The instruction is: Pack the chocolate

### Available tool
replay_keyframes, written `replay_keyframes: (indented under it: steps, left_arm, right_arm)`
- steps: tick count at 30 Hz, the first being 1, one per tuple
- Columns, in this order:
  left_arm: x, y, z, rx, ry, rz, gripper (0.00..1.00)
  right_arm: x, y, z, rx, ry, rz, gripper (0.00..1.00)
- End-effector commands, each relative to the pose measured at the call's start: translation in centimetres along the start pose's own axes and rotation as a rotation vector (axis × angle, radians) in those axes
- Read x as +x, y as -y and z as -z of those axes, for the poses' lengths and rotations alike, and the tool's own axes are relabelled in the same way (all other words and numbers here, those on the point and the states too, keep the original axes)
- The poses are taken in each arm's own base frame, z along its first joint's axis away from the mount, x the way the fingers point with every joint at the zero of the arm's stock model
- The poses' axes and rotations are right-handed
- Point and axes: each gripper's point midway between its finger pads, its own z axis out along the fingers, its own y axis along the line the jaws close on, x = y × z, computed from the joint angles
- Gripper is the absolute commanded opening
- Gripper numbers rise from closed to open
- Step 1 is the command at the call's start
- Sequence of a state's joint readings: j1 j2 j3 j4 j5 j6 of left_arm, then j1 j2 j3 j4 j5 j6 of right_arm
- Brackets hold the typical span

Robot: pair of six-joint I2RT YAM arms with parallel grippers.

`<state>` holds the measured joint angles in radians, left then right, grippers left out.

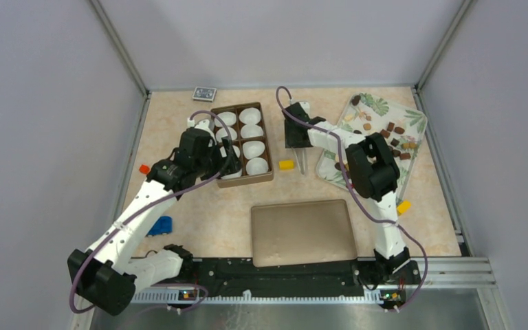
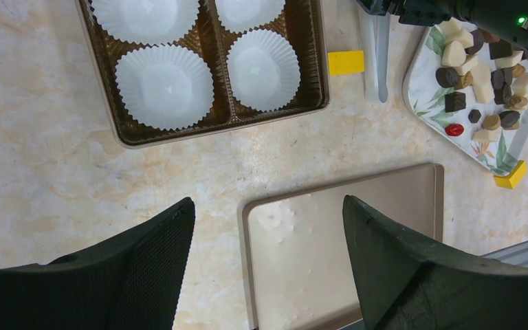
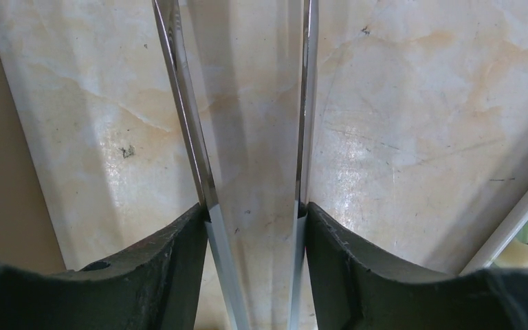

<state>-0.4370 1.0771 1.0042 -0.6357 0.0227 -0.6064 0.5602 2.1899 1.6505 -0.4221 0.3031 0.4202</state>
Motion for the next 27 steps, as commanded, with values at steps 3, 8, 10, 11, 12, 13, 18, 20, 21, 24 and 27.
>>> replay_keyframes:
  steps: [3,8,10,11,12,13,18,20,21,24,27]
  left_arm:
    - [-1.9,0.9,0.4,0.028,0.054,-0.023,0.83]
    - [-1.5,1.1,0.2,0.040,0.038,-0.028,0.83]
    - [-1.3,1.0,0.2,0.040,0.033,-0.027,0.83]
    - [-1.2,1.0,0.2,0.040,0.031,-0.027,0.83]
    - [-1.1,0.9,0.3,0.042,0.030,-0.026,0.83]
    - [-1.0,1.0,0.3,0.047,0.026,-0.029,0.83]
    - [-0.9,1.1,0.4,0.051,0.017,-0.033,0.83]
    - [-1.0,1.1,0.4,0.051,0.024,-0.038,0.83]
    - [-1.2,1.0,0.4,0.043,0.033,-0.040,0.83]
    - [-2.0,0.1,0.4,-0.012,0.073,-0.019,0.83]
    - [-2.5,0.5,0.4,0.008,0.081,-0.045,0.83]
  right_arm:
    - [0.2,0.3,0.0,0.048,0.007,0.014,0.60]
    - [1.0,0.0,-0.2,0.057,-0.010,0.019,0.61]
    - [1.2,-0.1,-0.5,0.055,-0.012,0.024,0.57]
    - [1.2,-0.1,-0.6,0.055,-0.014,0.033,0.52]
    - [1.2,-0.2,-0.6,0.055,-0.017,0.042,0.44]
    - [1.0,-0.3,-0.5,0.052,-0.014,0.047,0.36]
    - [-1.7,-1.6,1.6,-0.017,0.006,0.077,0.15]
    - [-3.8,-2.4,3.9,-0.071,0.034,0.090,0.09]
    - [-5.0,-2.5,5.2,-0.086,0.059,0.102,0.07]
    - [-7.6,-2.1,9.2,-0.106,0.103,0.149,0.06]
    - [-8.4,-0.4,12.7,-0.086,0.114,0.183,0.06]
